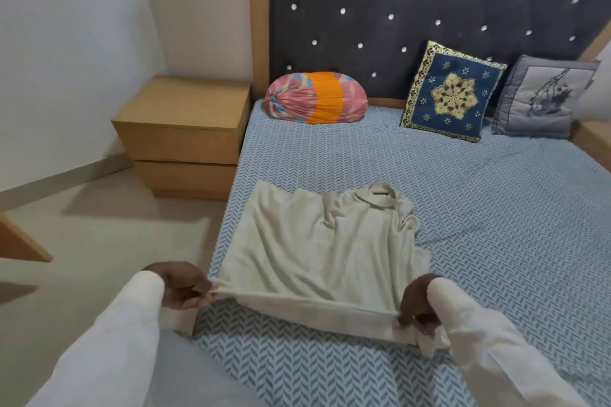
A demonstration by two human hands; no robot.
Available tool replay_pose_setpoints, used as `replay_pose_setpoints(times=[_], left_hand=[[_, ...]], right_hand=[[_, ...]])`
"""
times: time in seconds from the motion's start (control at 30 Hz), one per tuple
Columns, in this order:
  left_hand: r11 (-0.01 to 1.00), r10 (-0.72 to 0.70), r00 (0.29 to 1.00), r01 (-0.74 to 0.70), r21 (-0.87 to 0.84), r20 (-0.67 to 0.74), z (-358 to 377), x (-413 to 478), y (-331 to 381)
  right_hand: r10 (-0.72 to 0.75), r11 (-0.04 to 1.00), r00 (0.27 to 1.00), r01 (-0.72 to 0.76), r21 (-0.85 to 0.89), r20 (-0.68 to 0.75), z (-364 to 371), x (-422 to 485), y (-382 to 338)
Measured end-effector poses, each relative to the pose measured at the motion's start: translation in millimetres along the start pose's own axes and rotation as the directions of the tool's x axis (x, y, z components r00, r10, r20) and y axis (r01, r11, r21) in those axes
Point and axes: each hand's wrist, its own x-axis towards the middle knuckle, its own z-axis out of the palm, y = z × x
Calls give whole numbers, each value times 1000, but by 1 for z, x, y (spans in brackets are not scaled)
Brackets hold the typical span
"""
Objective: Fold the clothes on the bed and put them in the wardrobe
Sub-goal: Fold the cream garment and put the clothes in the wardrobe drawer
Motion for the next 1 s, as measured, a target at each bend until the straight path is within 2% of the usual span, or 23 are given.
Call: replay_pose_setpoints(times=[0.03,0.07,0.1,0.13,0.17,0.2,0.23,0.27,0.33,0.37,0.43,0.47,0.53,0.6,0.63,0.73,0.87,0.93,1.0], left_hand=[[971,74,997,-77,-226,-24,2,7,15],[899,162,985,-173,-402,-61,5,11,35],[811,260,960,-277,-515,-107,10,8,64],[732,367,917,-389,-559,-157,15,-2,98],[646,465,857,-501,-576,-223,21,-20,133],[538,560,787,-583,-610,-258,26,-43,170],[403,646,702,-647,-648,-300,30,-71,207],[271,715,608,-696,-665,-345,33,-98,241],[76,769,459,-757,-648,-445,28,-151,292],[10,779,403,-774,-633,-480,23,-173,312],[-75,785,330,-790,-609,-524,8,-201,331],[-99,789,304,-796,-598,-535,1,-209,334],[-92,786,286,-823,-561,-548,-7,-211,329],[-33,778,306,-852,-522,-549,-9,-201,313],[16,769,327,-869,-495,-549,-9,-192,304],[257,692,445,-887,-383,-568,-6,-147,271],[626,508,650,-729,-276,-566,3,-75,217],[721,423,722,-634,-280,-547,8,-40,187],[752,353,757,-579,-314,-549,13,-14,157]], right_hand=[[-44,997,991,52,61,-127,-11,-12,0],[-97,983,952,138,124,-291,-29,-21,2],[-136,949,883,247,198,-449,-52,-30,5],[-124,895,805,343,285,-580,-80,-40,6],[-66,820,711,438,368,-700,-112,-47,6],[28,739,579,536,407,-815,-143,-62,4],[115,676,418,632,379,-901,-172,-83,3],[184,607,249,732,309,-951,-202,-103,6],[353,435,33,879,195,-935,-239,-159,2],[429,434,-83,892,125,-899,-251,-189,-1],[442,499,-264,866,-9,-858,-256,-228,-5],[419,567,-337,822,-47,-843,-260,-232,-2],[374,675,-429,734,-75,-822,-256,-233,1],[369,717,-430,696,-42,-824,-248,-221,2],[351,734,-408,679,-23,-843,-241,-212,1],[266,772,-314,635,7,-911,-219,-169,-1],[138,798,-168,603,9,-976,-178,-104,-9],[106,810,-57,584,53,-993,-156,-74,-12],[57,827,48,558,74,-997,-130,-44,-14]])
